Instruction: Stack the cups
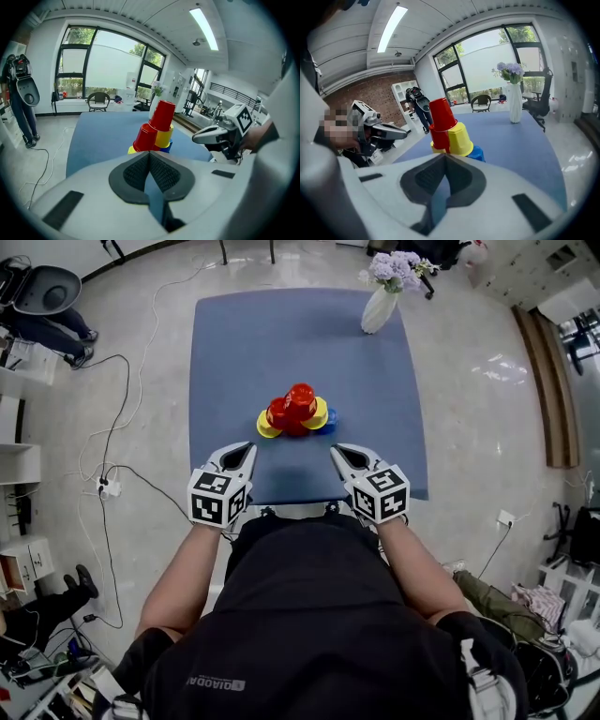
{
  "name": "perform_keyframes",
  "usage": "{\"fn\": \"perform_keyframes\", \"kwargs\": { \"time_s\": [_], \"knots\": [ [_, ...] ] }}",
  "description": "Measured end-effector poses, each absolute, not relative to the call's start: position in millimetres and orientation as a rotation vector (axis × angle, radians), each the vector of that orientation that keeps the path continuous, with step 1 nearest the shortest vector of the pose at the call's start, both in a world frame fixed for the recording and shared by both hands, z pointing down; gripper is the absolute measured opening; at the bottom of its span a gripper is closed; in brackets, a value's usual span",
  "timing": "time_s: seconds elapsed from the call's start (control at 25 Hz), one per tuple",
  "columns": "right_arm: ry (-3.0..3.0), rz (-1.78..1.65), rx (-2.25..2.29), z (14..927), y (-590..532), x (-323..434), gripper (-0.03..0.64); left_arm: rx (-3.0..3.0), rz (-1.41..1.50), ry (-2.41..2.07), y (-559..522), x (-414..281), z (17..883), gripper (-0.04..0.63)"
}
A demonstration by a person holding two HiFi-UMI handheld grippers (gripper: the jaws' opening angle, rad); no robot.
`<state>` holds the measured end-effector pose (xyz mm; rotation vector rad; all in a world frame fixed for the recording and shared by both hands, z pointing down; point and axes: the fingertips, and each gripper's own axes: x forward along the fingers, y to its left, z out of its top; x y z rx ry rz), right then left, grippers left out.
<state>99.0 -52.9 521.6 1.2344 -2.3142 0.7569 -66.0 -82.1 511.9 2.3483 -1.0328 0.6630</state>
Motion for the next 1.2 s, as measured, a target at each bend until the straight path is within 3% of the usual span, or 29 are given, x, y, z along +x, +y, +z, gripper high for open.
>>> {"fn": "perform_keyframes", "kwargs": {
  "time_s": [1.2],
  "knots": [
    [-2.308, 0.713, 1.216, 520.5, -54.9, 98.0, 0.002, 2.355, 0.661, -1.032, -80.0, -63.4, 512.6, 0.003]
  ]
}}
